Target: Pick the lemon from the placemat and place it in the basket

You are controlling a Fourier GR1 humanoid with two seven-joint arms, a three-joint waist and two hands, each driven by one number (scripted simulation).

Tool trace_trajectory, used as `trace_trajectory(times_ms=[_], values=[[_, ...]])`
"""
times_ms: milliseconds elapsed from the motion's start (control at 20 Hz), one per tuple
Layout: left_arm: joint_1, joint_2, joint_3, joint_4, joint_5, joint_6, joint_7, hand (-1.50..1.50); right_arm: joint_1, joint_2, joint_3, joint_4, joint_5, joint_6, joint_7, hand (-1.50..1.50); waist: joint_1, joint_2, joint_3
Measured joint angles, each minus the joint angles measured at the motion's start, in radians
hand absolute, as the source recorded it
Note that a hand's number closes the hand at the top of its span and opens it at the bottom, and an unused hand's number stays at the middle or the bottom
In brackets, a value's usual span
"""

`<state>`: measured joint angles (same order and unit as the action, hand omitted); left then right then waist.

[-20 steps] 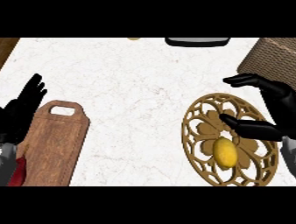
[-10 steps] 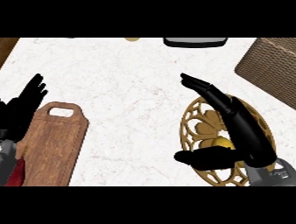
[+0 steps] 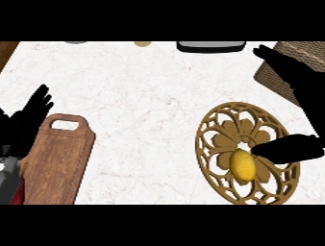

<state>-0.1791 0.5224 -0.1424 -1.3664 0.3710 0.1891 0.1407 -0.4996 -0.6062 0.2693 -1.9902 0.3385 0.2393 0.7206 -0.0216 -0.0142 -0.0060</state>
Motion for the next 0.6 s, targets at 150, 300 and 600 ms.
trace_trajectory(times_ms=[150, 300, 600], values=[[0.000, -0.007, 0.001, 0.005, -0.006, -0.005, -0.010, 0.00, -0.076, -0.054, -0.060, -0.014, -0.117, 0.138, 0.143, -1.50, 0.004, 0.003, 0.001], [-0.008, -0.007, 0.009, 0.008, -0.006, -0.011, -0.009, 0.00, -0.102, -0.095, -0.099, -0.005, -0.270, 0.230, 0.200, -1.50, 0.005, 0.005, 0.002], [0.003, -0.009, 0.022, -0.006, -0.011, -0.019, -0.001, 0.00, -0.092, -0.207, -0.220, -0.010, -0.583, 0.305, 0.236, -1.50, 0.003, 0.005, 0.004]])
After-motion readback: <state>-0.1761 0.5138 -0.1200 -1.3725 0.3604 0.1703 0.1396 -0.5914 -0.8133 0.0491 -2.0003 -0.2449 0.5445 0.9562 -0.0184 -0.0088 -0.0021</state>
